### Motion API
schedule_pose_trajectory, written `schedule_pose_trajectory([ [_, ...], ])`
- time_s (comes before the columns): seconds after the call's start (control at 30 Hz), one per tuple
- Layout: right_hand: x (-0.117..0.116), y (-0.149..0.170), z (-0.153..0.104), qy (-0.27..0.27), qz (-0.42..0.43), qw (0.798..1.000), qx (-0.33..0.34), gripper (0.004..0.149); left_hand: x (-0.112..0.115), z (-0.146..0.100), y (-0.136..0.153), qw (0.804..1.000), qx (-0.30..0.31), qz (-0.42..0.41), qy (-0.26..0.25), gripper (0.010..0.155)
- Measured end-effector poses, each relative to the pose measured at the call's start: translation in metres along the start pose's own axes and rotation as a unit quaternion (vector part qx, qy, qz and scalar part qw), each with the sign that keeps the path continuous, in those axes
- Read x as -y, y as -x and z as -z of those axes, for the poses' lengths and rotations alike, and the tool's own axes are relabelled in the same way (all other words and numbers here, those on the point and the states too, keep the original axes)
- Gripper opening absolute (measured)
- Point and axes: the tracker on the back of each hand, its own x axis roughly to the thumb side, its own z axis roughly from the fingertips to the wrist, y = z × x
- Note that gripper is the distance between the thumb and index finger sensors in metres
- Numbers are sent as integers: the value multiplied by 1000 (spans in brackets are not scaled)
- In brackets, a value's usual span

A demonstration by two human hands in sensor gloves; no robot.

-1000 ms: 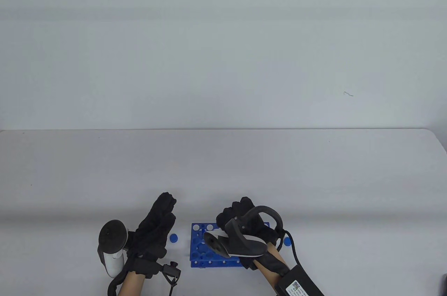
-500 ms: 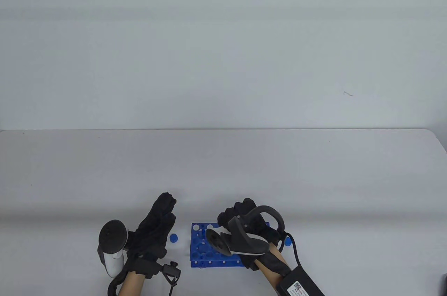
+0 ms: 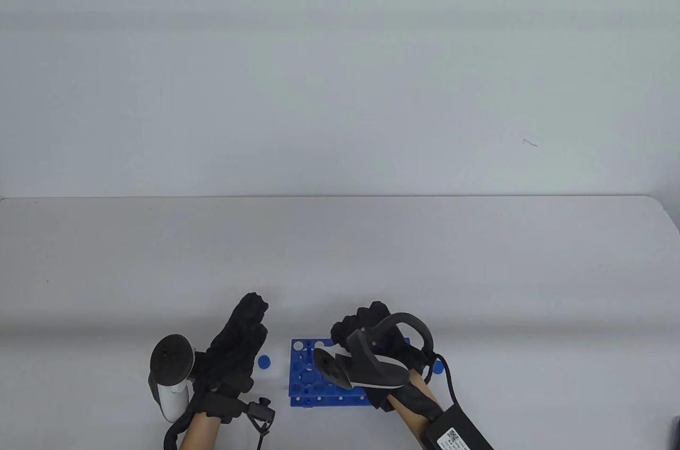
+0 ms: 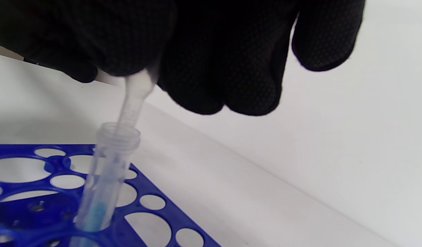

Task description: Press a plastic transfer pipette bulb to move liquid between test tubes

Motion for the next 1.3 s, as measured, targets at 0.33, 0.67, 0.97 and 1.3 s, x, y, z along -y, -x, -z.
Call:
schedule_pose_trajectory([
  [0.33, 0, 0, 0, 2, 1, 1000, 1, 45, 0, 0, 0, 1000, 0, 0, 0, 91],
  [0.67, -1, 0, 0, 2, 2, 1000, 0, 45, 0, 0, 0, 1000, 0, -1, 1, 92],
  [0.97, 18, 14, -4, 18, 27, 999, -21, 45, 0, 0, 0, 1000, 0, -1, 1, 91],
  [1.3, 92, 68, -46, 69, 91, 990, -82, 45, 0, 0, 0, 1000, 1, -1, 0, 91],
])
